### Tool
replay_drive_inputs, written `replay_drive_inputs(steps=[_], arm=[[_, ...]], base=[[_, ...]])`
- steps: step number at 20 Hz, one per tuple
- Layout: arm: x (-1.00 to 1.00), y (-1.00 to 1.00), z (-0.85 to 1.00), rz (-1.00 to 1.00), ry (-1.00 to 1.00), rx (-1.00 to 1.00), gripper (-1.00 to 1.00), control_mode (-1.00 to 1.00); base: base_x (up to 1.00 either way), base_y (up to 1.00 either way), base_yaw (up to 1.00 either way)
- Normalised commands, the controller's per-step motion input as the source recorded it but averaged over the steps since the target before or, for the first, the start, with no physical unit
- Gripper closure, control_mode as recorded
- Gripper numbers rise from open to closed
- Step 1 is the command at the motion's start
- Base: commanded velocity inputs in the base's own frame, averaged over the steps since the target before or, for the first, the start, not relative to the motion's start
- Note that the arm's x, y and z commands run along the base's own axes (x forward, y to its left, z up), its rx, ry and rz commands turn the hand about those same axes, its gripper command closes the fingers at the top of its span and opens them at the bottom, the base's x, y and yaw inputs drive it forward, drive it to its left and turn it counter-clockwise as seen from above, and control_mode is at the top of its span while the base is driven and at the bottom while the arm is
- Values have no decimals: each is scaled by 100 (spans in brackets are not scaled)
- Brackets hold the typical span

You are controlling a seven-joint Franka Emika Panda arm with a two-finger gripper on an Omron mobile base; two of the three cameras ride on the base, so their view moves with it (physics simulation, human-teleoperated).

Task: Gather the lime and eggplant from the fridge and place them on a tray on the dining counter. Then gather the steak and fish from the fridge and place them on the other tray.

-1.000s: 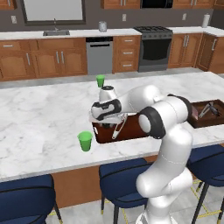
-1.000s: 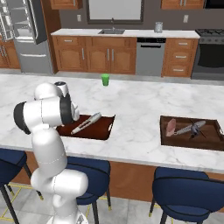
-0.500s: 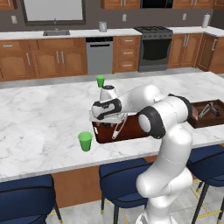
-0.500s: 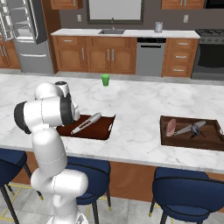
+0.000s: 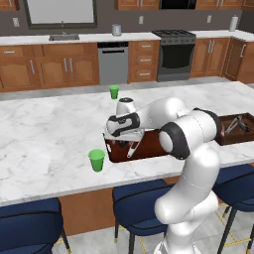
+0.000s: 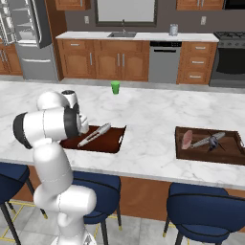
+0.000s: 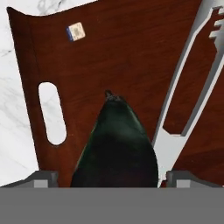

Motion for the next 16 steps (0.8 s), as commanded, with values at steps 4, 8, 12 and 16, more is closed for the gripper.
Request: replay_drive_inputs(steps=[4, 8, 12, 16], arm=[[-17, -3, 3, 0, 0, 0, -100, -100], [-3, -12, 8, 0, 0, 0, -100, -100], [-14, -10, 36, 0, 0, 0, -100, -100], [-51, 0, 51, 0, 0, 0, -100, -100]], base=[[0, 0, 0], [0, 0, 0], [0, 0, 0], [0, 0, 0]])
